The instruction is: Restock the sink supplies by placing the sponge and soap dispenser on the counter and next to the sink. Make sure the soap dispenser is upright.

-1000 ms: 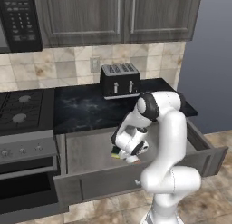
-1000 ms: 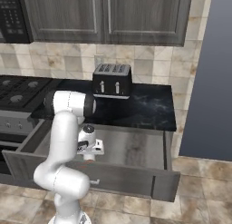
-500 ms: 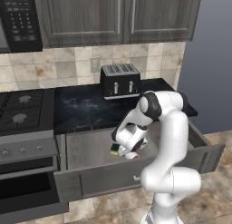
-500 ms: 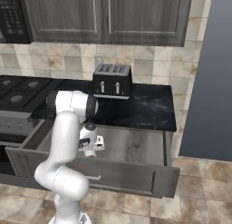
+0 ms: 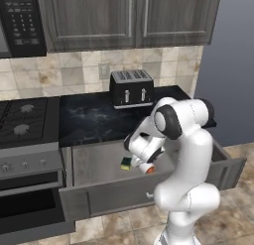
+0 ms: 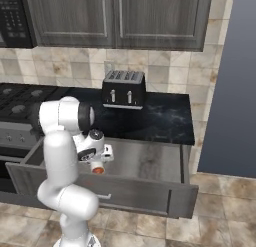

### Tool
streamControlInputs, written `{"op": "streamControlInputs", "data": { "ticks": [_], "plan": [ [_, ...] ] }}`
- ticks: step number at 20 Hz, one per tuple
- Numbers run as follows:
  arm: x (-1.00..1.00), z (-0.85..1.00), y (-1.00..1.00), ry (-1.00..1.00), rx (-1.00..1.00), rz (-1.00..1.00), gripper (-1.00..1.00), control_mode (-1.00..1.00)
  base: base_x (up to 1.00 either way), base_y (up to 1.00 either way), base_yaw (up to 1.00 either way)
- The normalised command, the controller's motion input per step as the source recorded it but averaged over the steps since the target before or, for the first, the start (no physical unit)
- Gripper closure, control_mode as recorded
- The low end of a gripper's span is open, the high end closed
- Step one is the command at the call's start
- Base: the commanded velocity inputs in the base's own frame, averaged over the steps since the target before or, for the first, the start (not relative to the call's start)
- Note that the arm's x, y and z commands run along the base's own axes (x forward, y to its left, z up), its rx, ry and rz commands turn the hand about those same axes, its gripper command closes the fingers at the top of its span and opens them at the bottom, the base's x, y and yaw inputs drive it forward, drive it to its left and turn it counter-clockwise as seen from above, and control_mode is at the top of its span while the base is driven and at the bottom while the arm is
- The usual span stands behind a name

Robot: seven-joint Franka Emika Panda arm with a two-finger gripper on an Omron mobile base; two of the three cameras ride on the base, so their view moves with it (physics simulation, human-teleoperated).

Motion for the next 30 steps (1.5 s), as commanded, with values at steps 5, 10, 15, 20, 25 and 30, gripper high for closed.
{"op": "streamControlInputs", "data": {
  "ticks": [5,10,15,20,25,30],
  "plan": [
    [0.00,0.51,0.00,0.04,0.00,0.10,1.00,-1.00,0.00,0.00,0.00],
    [0.00,0.49,0.00,0.16,0.00,0.22,1.00,-1.00,0.00,0.00,0.00],
    [-0.02,0.65,0.00,0.17,-0.01,0.29,1.00,-1.00,0.00,0.00,0.00],
    [-0.08,1.00,0.00,0.04,-0.01,0.29,1.00,-1.00,0.00,0.00,0.00],
    [-0.10,1.00,0.00,0.00,-0.02,0.25,1.00,-1.00,0.00,0.00,0.00],
    [-0.35,0.98,0.00,-0.01,-0.02,0.19,1.00,-1.00,0.00,0.00,0.00]
  ]
}}
